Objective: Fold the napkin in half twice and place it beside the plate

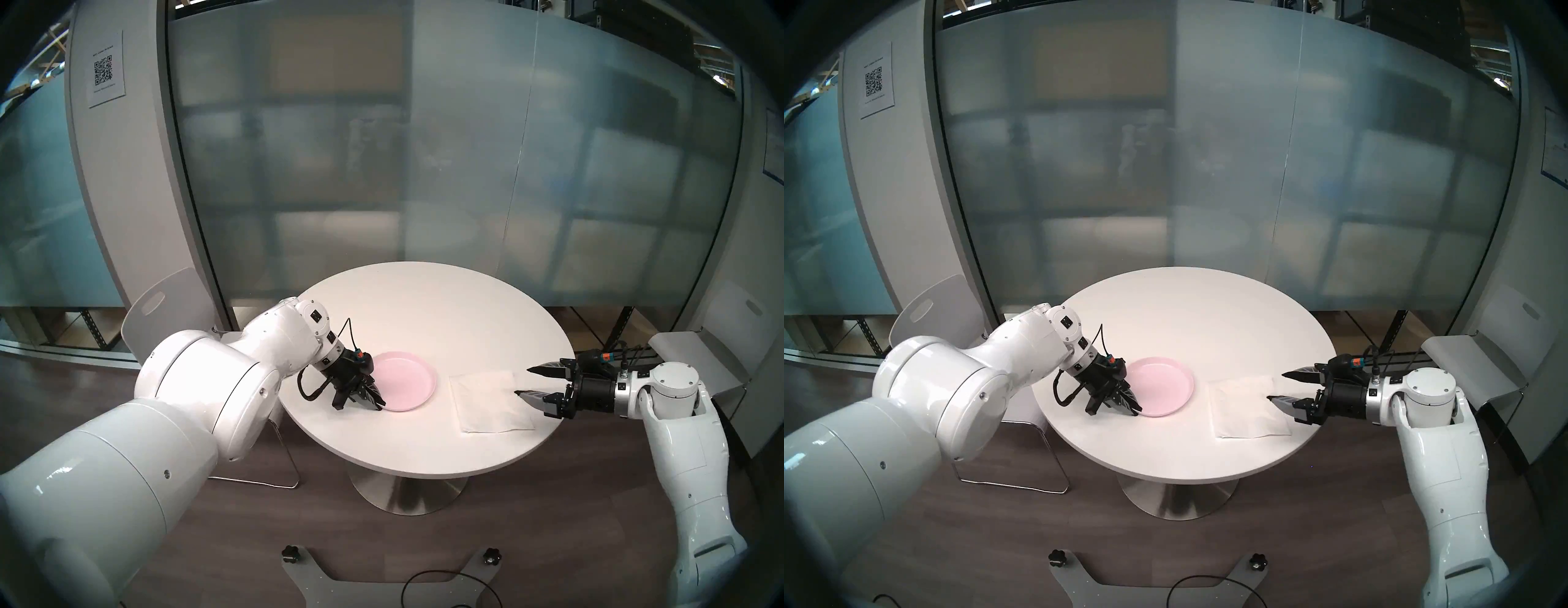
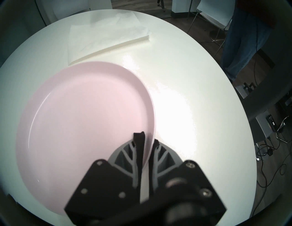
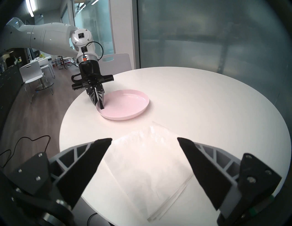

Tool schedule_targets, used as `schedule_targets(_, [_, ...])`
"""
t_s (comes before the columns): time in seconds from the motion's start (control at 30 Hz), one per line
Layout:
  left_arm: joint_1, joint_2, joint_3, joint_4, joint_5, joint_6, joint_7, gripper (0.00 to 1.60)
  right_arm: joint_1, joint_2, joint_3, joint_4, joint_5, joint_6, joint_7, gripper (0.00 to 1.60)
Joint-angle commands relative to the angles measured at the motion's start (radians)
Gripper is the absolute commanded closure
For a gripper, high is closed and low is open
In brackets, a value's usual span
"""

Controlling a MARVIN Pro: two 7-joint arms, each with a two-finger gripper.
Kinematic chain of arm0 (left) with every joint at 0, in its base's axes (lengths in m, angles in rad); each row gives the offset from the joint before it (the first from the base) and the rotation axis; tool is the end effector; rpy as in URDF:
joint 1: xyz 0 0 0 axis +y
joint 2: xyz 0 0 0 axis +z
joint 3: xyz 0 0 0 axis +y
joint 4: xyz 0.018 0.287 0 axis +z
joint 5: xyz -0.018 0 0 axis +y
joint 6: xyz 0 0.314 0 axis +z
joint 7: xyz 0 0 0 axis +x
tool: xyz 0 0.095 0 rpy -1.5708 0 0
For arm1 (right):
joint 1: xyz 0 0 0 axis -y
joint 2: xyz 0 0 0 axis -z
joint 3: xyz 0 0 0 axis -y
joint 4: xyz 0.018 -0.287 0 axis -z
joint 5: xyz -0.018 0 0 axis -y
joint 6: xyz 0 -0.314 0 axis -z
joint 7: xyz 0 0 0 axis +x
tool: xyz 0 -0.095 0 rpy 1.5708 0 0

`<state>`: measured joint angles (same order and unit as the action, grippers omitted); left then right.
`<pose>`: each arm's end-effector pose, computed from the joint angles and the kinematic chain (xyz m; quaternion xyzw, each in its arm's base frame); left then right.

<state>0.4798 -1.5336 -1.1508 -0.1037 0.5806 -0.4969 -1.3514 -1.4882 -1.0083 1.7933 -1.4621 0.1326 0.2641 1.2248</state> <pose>0.5363 -0.0493 -0.3253 0.5555 -0.7629 0.2276 0.2402 0.3932 -0.1738 -0.2595 -0.7544 -0.3661 -0.4900 0.2381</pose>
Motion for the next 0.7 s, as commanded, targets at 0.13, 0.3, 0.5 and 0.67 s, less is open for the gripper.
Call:
schedule_targets(0.13, [0.061, -0.027, 0.014, 0.001, -0.003, -0.02, -0.075, 1.49, 0.014, 0.001, 0.004, -0.009, 0.001, -0.002, 0.001, 0.0])
schedule_targets(0.3, [0.061, -0.02, 0.019, 0.001, -0.006, -0.031, -0.061, 1.17, 0.015, -0.001, 0.002, -0.009, -0.001, -0.003, 0.003, 0.0])
schedule_targets(0.5, [0.057, -0.014, 0.022, 0.0, -0.007, -0.044, -0.045, 0.88, 0.016, -0.002, 0.002, -0.008, -0.004, -0.004, 0.004, 0.0])
schedule_targets(0.67, [0.05, -0.008, 0.024, 0.0, -0.009, -0.059, -0.027, 0.75, 0.017, -0.003, 0.001, -0.008, -0.007, -0.005, 0.005, 0.0])
